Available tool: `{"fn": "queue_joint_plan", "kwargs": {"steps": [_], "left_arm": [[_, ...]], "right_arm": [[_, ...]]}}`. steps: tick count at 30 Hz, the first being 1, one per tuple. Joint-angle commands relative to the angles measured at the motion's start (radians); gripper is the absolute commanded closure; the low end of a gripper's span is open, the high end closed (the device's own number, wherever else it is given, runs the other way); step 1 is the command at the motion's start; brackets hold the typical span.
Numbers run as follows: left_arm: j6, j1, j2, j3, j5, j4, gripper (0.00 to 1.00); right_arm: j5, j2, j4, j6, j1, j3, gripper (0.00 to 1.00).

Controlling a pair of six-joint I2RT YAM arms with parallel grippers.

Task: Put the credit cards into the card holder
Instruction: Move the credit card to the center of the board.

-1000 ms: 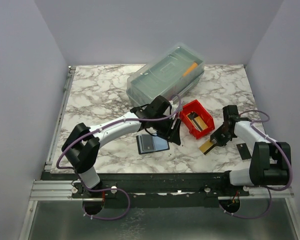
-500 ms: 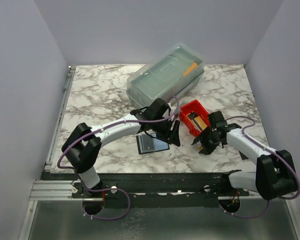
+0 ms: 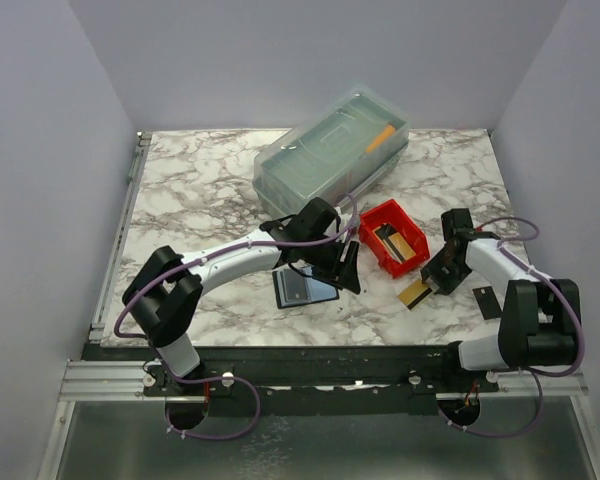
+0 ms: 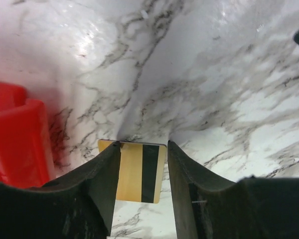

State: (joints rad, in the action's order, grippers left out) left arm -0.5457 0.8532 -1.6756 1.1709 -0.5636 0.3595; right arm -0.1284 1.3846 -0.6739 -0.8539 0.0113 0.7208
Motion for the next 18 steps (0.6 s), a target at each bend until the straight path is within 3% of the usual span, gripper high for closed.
{"fn": "queue_joint_plan", "kwargs": {"steps": [1,5,12,18], "left_arm": [[0.003,0.006,0.051,-0.020,-0.002,-0.016,0.39],[0.006,0.006,0.040,-0.019,-0.001,-0.016,0.39],[0.010,0.006,0.016,-0.004,0.011,-0.017,0.39],[-0.010,0.006,0.011,-0.004,-0.007,-0.022,0.39]], "right_arm": [[0.003,0.051,0.013,0.064,-0.004,-0.017,0.55],[0.137,0.021,0.047,0.026,0.052,-0.097,0.57],[0.387,-0.022,0.131,-0.150,0.321,-0.159,0.58],[0.279,-0.120,0.014,-0.182,0.326,-0.037,0.54]]}}
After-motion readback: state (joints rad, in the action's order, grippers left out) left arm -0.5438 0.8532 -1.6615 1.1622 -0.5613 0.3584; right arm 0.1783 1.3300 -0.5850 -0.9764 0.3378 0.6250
